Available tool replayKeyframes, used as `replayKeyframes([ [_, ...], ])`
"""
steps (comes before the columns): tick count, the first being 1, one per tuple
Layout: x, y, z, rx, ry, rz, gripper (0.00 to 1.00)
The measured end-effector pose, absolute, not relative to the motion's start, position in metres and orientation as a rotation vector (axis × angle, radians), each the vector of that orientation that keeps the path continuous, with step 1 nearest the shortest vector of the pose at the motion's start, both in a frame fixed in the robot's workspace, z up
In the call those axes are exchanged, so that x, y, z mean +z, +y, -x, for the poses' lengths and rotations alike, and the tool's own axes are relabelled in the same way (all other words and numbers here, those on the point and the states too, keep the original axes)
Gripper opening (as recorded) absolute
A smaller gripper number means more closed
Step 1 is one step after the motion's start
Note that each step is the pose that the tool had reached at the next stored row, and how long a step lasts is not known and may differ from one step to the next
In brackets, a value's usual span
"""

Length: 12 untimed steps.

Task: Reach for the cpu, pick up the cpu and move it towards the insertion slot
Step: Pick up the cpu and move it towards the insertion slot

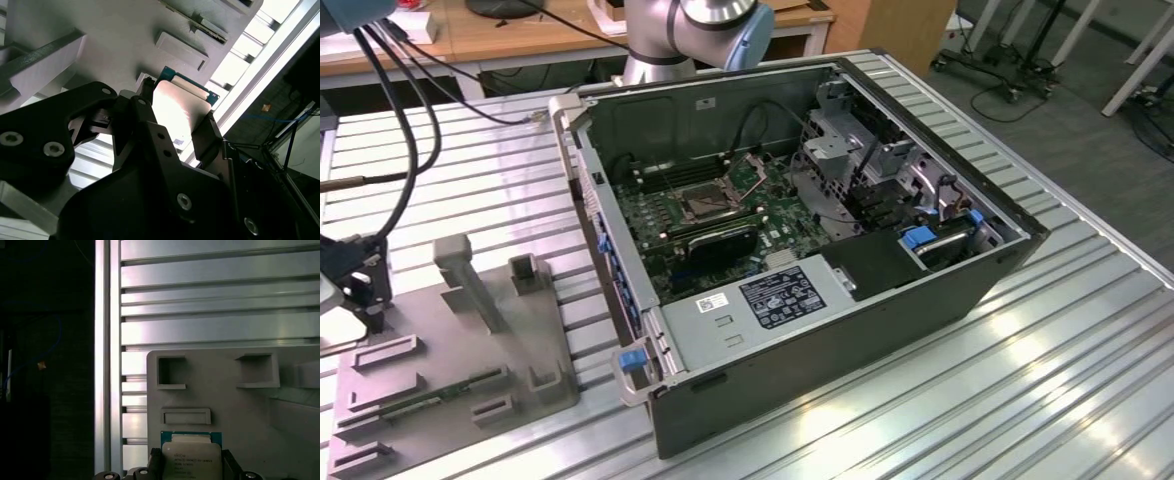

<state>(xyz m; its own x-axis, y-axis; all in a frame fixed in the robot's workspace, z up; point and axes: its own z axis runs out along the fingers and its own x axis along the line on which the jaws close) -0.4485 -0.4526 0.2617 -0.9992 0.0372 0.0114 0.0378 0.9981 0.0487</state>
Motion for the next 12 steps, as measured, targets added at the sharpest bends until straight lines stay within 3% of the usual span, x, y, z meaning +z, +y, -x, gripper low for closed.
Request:
replayKeyframes([
  [12, 0.267, -0.4526, 0.4485, -0.084, -3.13, 0.059, 0.55],
])
